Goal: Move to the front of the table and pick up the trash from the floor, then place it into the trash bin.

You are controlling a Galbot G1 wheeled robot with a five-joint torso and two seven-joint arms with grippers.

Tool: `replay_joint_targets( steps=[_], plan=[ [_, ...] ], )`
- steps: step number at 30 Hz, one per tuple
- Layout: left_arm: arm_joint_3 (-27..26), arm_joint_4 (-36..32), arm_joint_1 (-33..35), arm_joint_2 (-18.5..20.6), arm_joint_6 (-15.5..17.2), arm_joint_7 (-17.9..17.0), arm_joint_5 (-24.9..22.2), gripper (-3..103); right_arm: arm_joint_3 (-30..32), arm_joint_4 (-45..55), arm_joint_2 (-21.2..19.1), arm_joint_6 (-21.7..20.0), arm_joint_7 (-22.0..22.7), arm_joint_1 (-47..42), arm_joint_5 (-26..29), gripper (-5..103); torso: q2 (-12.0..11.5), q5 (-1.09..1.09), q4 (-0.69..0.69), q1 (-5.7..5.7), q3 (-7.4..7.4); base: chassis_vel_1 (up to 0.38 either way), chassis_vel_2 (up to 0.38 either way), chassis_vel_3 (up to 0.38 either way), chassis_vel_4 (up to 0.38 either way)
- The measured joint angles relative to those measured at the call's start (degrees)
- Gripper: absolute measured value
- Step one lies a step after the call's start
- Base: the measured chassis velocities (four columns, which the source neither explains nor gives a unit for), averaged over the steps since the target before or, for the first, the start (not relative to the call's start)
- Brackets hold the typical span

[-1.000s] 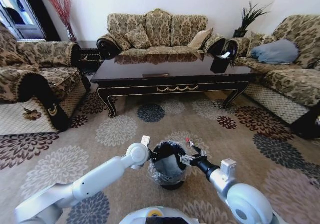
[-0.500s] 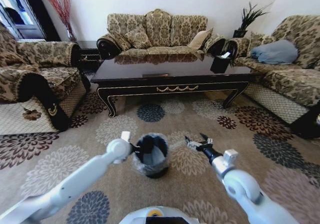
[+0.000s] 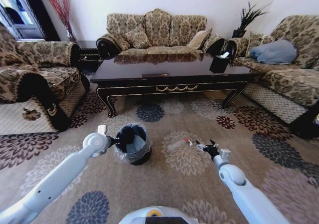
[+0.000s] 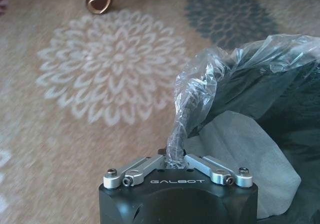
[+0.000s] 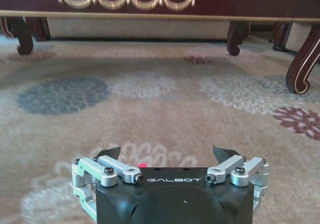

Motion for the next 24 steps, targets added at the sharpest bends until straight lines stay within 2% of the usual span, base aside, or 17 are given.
replay_joint_targets(
  steps=[4,8,10,16,24],
  plan=[
    [-2.67,-1.60,4.63,1.40,0.01,0.21,1.45,0,-4.21,-8.54,2.10,1.92,-1.18,6.04,-2.29,100,0.00,0.01,0.02,0.00,0.00,0.000,0.000,0.000,0.000],
    [-3.46,-2.98,5.69,1.66,0.01,-0.01,1.33,0,-6.66,-12.76,3.38,2.47,-1.69,9.11,-3.60,100,0.00,0.01,0.00,0.00,-0.01,0.000,0.000,0.000,0.000],
    [-3.58,-3.92,5.97,1.41,0.01,-0.66,1.08,0,-8.42,-17.09,4.74,4.38,-2.43,11.24,-4.89,100,0.00,0.02,-0.01,0.00,-0.01,0.000,0.000,0.000,0.000],
    [-3.25,-4.57,6.33,0.53,0.01,-1.20,1.04,0,-9.96,-24.60,7.71,6.71,-3.69,13.90,-5.15,100,0.00,0.02,-0.01,0.00,0.00,0.000,0.000,0.000,0.000],
    [-2.60,-4.50,5.69,0.29,0.01,-1.30,0.93,0,-9.88,-29.09,9.10,7.94,-4.66,15.02,-4.54,100,0.00,0.02,-0.01,0.00,-0.01,0.000,0.000,0.000,0.000]
  ],
)
